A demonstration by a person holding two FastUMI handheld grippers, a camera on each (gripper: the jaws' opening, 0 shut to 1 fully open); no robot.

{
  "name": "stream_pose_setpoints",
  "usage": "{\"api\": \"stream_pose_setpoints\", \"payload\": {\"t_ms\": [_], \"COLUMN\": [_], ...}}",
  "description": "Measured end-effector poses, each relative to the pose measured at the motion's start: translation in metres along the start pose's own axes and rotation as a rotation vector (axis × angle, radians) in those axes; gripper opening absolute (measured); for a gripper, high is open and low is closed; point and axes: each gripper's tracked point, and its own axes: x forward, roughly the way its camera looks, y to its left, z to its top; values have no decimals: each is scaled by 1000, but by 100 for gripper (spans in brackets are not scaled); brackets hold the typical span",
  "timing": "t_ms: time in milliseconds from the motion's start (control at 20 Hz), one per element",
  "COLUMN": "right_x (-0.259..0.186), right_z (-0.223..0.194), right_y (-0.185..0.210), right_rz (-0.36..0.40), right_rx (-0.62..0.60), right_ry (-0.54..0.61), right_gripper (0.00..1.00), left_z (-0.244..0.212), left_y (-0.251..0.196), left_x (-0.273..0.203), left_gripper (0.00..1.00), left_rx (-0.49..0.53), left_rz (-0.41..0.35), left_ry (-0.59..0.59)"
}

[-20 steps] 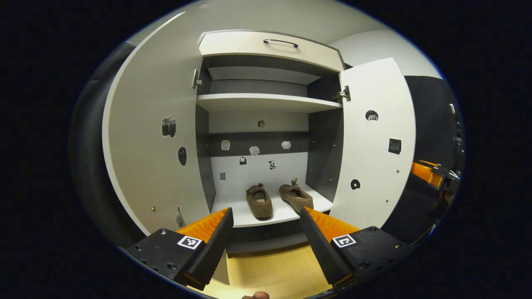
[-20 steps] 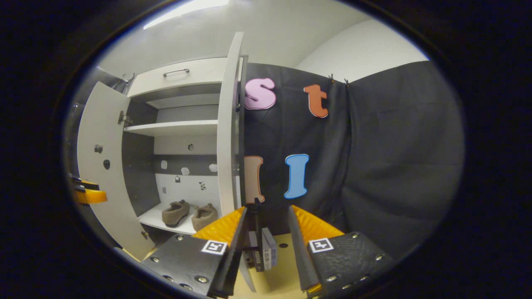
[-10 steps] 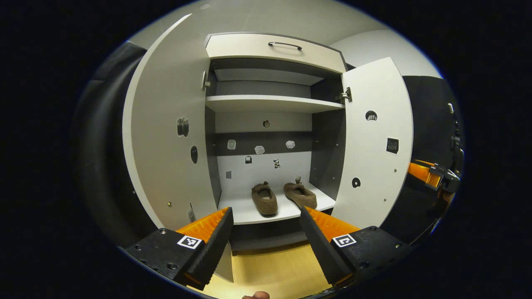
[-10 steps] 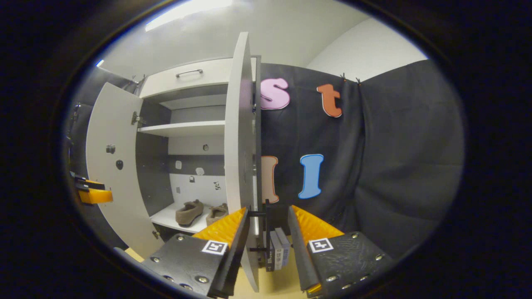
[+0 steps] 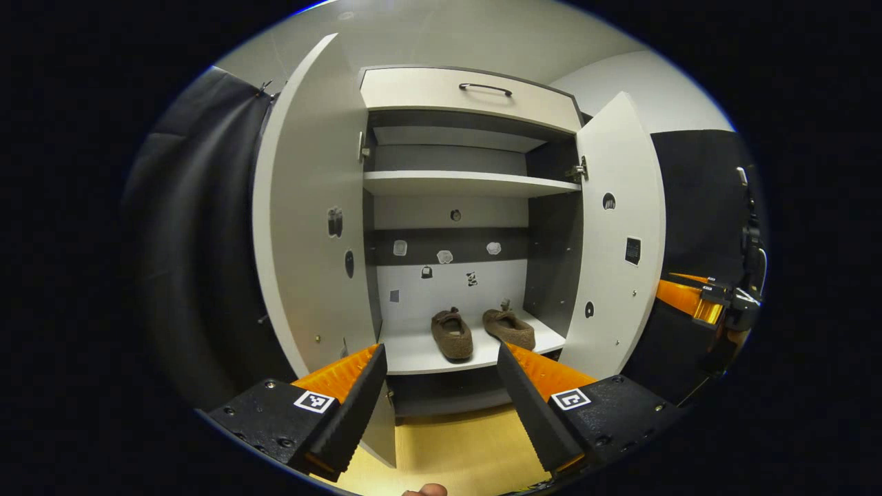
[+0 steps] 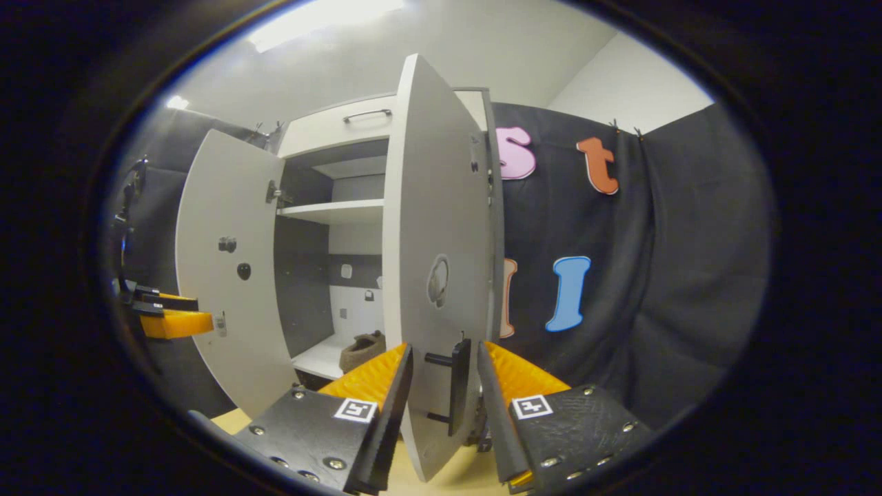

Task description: Grab one shoe with the right hand and put it into the shoe cabinet, grab the other shoe with the left hand and put it into the shoe cabinet; then close the right door with the right hand and the left door with the left hand.

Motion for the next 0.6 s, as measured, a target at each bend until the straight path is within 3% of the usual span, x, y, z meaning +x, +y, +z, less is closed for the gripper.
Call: {"api": "stream_pose_setpoints", "payload": {"t_ms": [600], "right_x": [25], "right_z": [0], "right_y": [44], "right_rz": [124], "right_rx": [52], "right_ry": [11], "right_gripper": [57], "left_z": [-1], "left_y": [16], "left_x": [-23], "left_gripper": [98], "left_rx": [-20], "left_rz": [56], "left_ry": [-11]}}
